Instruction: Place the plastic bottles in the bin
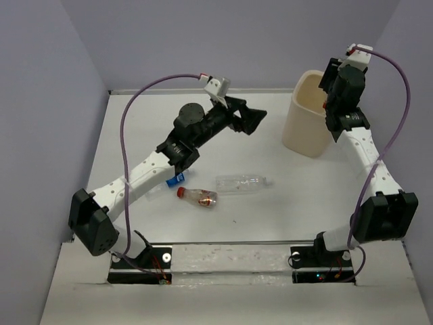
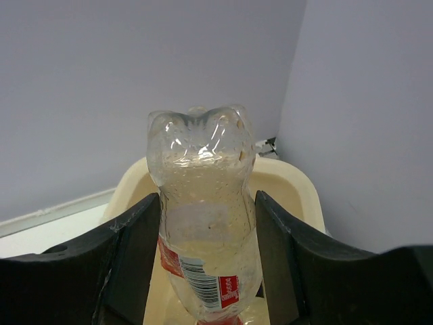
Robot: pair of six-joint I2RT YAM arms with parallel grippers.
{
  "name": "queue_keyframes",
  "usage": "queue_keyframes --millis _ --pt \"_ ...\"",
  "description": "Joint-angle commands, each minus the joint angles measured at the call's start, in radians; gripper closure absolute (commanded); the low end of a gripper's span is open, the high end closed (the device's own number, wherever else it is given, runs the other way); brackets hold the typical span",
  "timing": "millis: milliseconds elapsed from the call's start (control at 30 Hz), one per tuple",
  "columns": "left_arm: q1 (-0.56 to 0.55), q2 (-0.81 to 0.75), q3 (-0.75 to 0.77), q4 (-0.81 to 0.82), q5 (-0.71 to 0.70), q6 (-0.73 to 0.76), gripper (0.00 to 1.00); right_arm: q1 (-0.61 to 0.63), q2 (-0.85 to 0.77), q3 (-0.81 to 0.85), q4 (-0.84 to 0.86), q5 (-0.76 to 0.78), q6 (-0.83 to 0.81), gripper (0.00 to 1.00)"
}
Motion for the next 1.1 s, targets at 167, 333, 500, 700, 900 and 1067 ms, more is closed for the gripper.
queue_keyframes --millis 167,333,500,700,900,1067 --pt "-0.204 -0.083 -0.219 -0.588 -0.243 0.281 0.01 -0.074 -0.003 0.067 -0.053 -0.201 0.125 0.00" --pt "-0.301 -0.011 -0.176 -0.629 -0.323 0.422 0.01 -0.074 -0.138 0.014 -0.153 -0.391 0.228 0.01" --pt "-0.338 0.108 -0.133 -0.640 -0.368 0.521 0.01 -0.074 -0.361 -0.219 -0.136 -0.615 0.331 0.02" --pt "-0.335 0.231 -0.098 -0.640 -0.434 0.550 0.01 -0.074 -0.526 -0.393 -0.107 -0.797 0.427 0.04" --pt "-0.312 0.369 -0.015 -0.632 -0.388 0.588 0.01 -0.074 -0.661 -0.491 -0.107 -0.887 0.438 0.05" --pt "-0.298 0.421 0.004 -0.642 -0.403 0.591 0.10 -0.074 -0.706 -0.482 -0.124 -0.910 0.447 0.05"
